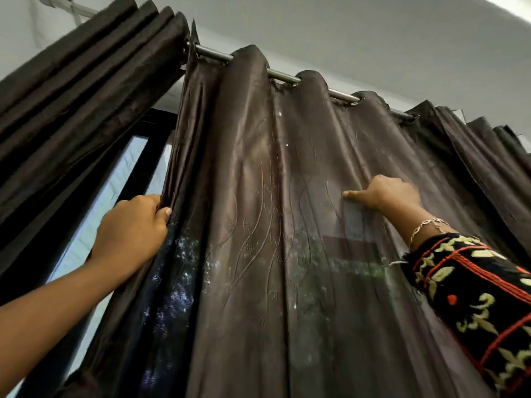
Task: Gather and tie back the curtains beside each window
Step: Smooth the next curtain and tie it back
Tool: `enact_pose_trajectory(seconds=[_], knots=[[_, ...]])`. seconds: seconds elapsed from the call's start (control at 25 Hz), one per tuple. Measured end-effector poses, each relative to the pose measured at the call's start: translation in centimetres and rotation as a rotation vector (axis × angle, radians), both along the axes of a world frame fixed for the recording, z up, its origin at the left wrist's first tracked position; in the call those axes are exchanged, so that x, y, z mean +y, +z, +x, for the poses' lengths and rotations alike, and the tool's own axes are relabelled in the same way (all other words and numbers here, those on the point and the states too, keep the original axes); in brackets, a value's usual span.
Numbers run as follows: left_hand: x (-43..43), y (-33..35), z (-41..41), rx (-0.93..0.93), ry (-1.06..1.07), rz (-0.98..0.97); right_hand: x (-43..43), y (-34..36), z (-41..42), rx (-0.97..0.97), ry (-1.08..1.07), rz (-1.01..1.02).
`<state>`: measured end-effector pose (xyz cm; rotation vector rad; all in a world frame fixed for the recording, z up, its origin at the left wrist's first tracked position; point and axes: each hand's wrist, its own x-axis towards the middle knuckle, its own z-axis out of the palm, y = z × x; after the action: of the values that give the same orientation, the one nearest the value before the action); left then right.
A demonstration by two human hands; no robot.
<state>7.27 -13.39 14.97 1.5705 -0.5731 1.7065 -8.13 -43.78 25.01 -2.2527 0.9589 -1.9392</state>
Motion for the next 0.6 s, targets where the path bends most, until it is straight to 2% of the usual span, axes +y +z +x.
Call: enact_pose_trajectory(seconds=[0.12,0.32,0.6], knots=[[0.1,-0.1,0.5,-0.006,0.006,-0.014,0.1,-0.8,1.8,-0.019,0.099,-0.079],[1.4,-0.5,1.4,0.021,0.096,-0.025,5.9,-0.8,5.9,-0.054,0.193,-0.326],[2.0,-0.6,2.2,-0.023,0.068,-0.011,16.8,0.6,10.5,-0.016,0.546,-0.423]])
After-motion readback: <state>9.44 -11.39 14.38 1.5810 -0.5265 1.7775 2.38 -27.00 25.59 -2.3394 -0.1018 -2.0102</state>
